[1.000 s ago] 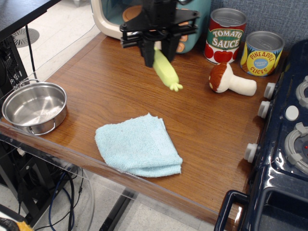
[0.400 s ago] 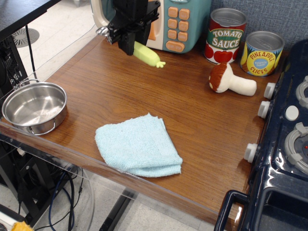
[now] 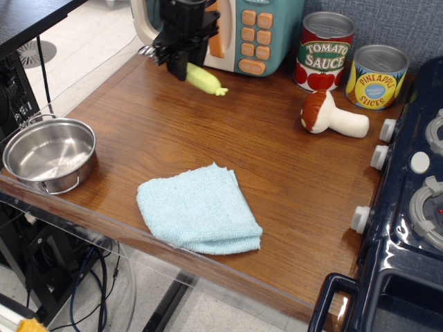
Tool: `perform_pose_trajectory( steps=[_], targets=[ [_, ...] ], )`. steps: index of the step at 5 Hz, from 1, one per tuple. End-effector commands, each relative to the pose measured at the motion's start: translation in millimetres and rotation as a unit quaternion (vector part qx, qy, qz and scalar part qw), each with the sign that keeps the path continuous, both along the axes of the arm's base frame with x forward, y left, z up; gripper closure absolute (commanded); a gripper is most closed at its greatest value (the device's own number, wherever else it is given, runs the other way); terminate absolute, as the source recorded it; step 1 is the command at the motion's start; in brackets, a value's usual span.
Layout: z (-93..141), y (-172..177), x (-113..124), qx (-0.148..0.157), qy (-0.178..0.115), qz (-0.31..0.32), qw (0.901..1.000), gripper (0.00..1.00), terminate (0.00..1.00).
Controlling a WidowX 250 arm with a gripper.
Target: Move the yellow spoon from the right of the blue towel to right in front of the microwave.
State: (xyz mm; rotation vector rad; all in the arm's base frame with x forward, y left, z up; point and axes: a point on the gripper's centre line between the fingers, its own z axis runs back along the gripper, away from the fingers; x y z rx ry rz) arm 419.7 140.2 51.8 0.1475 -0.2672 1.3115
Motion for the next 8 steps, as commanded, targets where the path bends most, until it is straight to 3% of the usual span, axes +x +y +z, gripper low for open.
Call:
perform_pose_trajectory(
  steps=[1, 5, 6, 8],
  targets=[
    [9.3, 13.8, -0.3, 0.013, -0.018, -0.001, 0.9998, 1.00, 0.00],
    [-8.1, 7.0, -5.4, 0.014, 0.008, -0.020, 0.9997, 1.00, 0.00],
    [-3.5, 0.3, -4.6, 0.006, 0.016, -0.020, 0.9997, 0.00, 0.00],
    [7.4, -13.8, -6.7, 0.003, 0.005, -0.026, 0.9996, 0.00, 0.00]
  ],
)
